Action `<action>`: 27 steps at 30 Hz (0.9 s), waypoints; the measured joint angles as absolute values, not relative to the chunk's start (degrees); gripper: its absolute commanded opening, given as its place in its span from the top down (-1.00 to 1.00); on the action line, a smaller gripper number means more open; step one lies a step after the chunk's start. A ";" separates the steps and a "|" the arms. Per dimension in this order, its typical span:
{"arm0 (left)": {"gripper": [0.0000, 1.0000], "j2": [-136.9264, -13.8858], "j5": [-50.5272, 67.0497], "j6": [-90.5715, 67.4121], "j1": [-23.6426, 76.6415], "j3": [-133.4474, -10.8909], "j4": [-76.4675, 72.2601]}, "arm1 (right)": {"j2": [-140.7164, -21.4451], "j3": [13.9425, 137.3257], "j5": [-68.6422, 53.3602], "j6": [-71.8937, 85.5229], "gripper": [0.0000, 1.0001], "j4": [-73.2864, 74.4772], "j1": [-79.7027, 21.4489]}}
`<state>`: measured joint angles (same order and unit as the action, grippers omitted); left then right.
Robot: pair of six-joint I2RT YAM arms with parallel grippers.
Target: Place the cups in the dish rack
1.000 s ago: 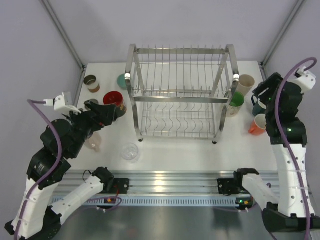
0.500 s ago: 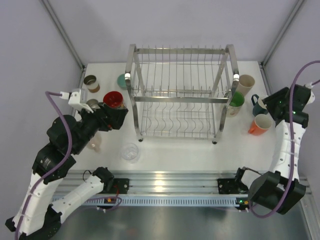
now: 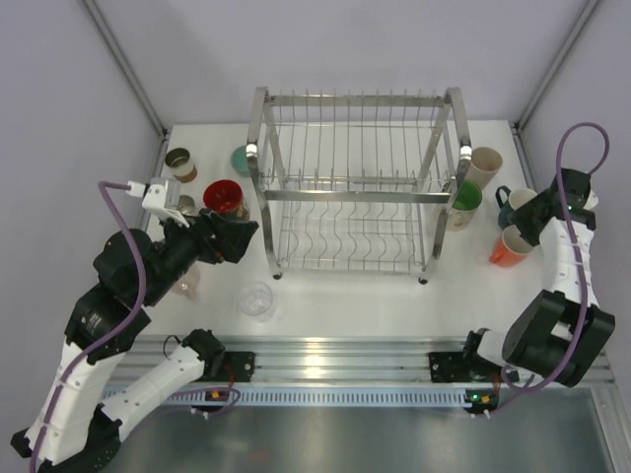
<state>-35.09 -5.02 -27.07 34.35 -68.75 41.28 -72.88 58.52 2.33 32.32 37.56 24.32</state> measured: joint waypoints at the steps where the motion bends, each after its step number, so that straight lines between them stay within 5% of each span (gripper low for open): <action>1: -0.86 -34.74 -4.91 -27.07 34.35 -68.45 41.25 | -73.23 58.46 2.50 32.34 0.15 37.56 24.03; 27: -0.86 -31.92 -4.27 -25.78 34.35 -64.90 40.62 | -80.90 50.98 7.42 32.53 0.13 33.17 17.39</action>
